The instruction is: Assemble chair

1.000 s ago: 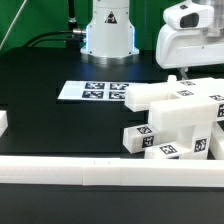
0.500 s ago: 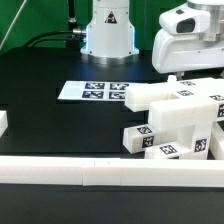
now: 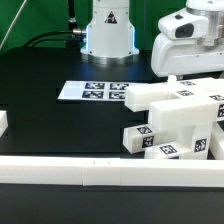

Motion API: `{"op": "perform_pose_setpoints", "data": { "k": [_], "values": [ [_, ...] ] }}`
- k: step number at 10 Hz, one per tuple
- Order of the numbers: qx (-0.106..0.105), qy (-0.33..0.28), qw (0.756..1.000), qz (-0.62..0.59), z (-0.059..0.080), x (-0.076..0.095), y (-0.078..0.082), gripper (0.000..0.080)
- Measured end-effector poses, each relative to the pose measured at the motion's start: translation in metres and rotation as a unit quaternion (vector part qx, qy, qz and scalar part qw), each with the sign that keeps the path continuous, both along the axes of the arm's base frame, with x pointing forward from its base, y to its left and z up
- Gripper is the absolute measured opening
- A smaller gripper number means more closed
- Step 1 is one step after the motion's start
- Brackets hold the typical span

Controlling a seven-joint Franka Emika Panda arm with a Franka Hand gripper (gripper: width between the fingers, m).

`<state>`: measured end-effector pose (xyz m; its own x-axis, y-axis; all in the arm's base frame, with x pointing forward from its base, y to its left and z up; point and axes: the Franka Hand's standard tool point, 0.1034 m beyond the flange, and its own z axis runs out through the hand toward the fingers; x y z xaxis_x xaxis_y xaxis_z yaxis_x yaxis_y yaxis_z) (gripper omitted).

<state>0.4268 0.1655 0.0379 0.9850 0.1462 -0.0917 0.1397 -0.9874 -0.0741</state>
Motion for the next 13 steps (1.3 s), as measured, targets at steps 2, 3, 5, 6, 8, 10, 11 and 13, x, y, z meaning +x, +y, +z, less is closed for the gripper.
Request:
{"op": "perform_pose_setpoints", "data": {
  "k": [2,3,5,6,8,10,11,13],
  "values": [
    [-0.001,0.005,1.000,0.001,-0.0055,-0.0025,0.0010,0.0649],
    [-0.002,0.007,1.000,0.002,-0.0082,-0.0027,0.0022,0.0649],
    [-0.001,0.006,1.000,0.002,-0.0087,-0.0005,0.0033,0.0649],
    [-0.001,0.006,1.000,0.002,-0.0087,-0.0004,0.0033,0.0649],
    [-0.001,0.005,1.000,0.002,-0.0087,0.0000,0.0034,0.0649],
    [-0.001,0.005,1.000,0.002,-0.0087,0.0000,0.0034,0.0649],
    [-0.001,0.005,1.000,0.002,-0.0087,0.0001,0.0034,0.0649],
    [-0.001,0.005,1.000,0.001,-0.0075,0.0024,0.0035,0.0649]
  ]
}}
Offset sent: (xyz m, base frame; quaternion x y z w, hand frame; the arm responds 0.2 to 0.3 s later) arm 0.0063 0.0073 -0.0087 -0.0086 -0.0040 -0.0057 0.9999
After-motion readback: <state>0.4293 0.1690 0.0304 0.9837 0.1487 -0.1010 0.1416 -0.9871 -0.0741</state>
